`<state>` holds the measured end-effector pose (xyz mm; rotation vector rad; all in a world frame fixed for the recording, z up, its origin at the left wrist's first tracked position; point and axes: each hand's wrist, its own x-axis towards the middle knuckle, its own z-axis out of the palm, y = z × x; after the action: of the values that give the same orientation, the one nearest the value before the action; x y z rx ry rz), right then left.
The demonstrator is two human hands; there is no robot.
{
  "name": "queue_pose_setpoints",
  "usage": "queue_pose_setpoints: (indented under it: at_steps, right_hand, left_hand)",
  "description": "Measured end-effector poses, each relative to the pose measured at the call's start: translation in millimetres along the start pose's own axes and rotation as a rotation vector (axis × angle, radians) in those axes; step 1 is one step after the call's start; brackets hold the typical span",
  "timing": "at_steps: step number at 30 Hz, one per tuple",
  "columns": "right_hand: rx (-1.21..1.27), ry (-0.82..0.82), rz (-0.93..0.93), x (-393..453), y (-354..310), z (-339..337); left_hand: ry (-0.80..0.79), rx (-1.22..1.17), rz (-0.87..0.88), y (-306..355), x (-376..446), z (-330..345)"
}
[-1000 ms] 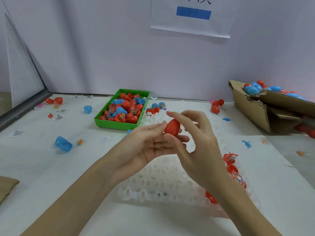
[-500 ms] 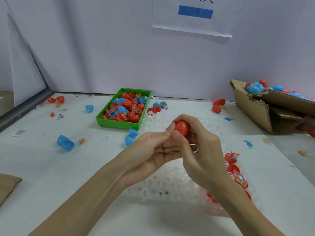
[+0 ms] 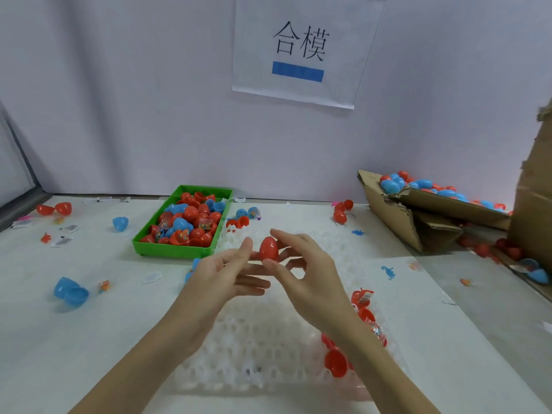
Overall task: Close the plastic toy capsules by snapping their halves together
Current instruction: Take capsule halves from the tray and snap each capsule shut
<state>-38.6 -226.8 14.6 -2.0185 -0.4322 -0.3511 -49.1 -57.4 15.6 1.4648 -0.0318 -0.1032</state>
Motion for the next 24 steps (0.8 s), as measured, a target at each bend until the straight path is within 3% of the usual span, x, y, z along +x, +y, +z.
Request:
queue_pose_setpoints:
  at_steps: [1, 3, 4, 6, 8, 10, 13, 16, 21, 24]
  right_hand:
    - [0.264, -0.002, 0.166, 10, 0, -7]
    - [1.062, -0.006, 0.506, 39, 2, -32]
    - [1.418, 0.029, 0.581, 55, 3, -49]
    - [1.761, 0.241, 0.509, 85, 3, -84]
    - [1.865, 0.414, 0.315, 109, 3, -111]
    - [1.86, 0.458, 0.282, 119, 10, -124]
    - [1.389, 0.285, 0.343, 107, 21, -114]
    - [1.227, 0.184, 0.408, 82, 35, -97]
    - [0.714, 0.087, 0.384, 34, 44, -81]
    - [0.546, 0.038, 0.349, 24, 40, -80]
  left_hand:
    - [0.036, 0.015, -0.013, 1, 2, -1]
    - [0.104, 0.033, -0.028, 2, 5, -5]
    - [0.127, 0.027, -0.035, 3, 6, -7]
    - [0.143, 0.015, -0.048, 4, 6, -11]
    - [0.13, 0.019, -0.059, 5, 5, -12]
    - [0.106, 0.03, -0.064, 5, 4, -12]
    - [0.077, 0.061, -0.071, 5, 4, -12]
    - [0.044, 0.11, -0.025, 6, 0, -11]
    - [-0.128, 0.486, 0.266, 1, -15, 6]
    - [-0.356, 0.712, 0.427, -13, -26, 21]
